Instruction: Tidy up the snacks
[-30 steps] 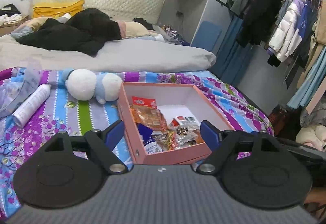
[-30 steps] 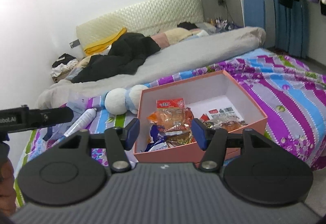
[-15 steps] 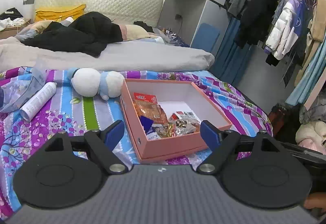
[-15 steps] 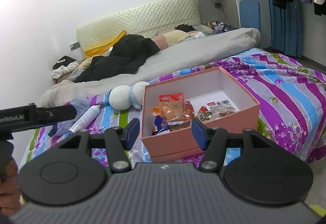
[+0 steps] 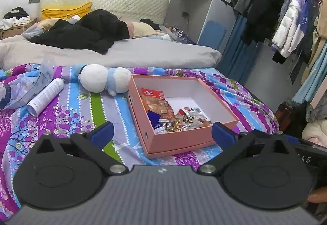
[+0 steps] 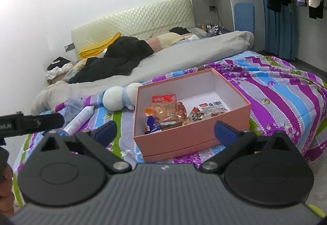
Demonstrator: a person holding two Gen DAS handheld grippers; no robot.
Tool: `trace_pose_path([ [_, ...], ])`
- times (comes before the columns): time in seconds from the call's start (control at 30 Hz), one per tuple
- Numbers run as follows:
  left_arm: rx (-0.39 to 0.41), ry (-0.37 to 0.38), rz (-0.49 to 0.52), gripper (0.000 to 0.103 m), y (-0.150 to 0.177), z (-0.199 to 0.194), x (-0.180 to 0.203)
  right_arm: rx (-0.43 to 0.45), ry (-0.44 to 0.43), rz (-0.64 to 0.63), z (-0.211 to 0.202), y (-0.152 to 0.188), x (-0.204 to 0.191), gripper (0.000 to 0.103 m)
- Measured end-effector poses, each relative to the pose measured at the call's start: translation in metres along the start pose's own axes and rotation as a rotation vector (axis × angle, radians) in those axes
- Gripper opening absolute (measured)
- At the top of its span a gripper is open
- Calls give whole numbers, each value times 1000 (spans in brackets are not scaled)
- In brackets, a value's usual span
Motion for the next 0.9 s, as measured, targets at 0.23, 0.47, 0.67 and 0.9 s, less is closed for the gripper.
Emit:
trace_pose_path([
  [0.23,-18,-15,4,103,0,5,-4,-10,3,-19,3,3,-3,103],
  [0.47,-39,-30,0,103,1,6,-7,-13,1,-21,3,4,-4,103],
  [0.67,-50,-46,40,103,0,7,-3,-14,10,-15,6,5,-2,103],
  [0.9,-48,-33,75,103,-2,9,3,-15,8,-6,11,5,-3,103],
])
Point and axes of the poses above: each gripper's, at about its wrist camera, not at the fingertips, and z roughly the way its jaws point, x to its right, y to its underside, the point moved 5 cm from there along z, roughly the way its jaws point, and after that the axes turned 15 degrees about z, right-handed, at the moved point
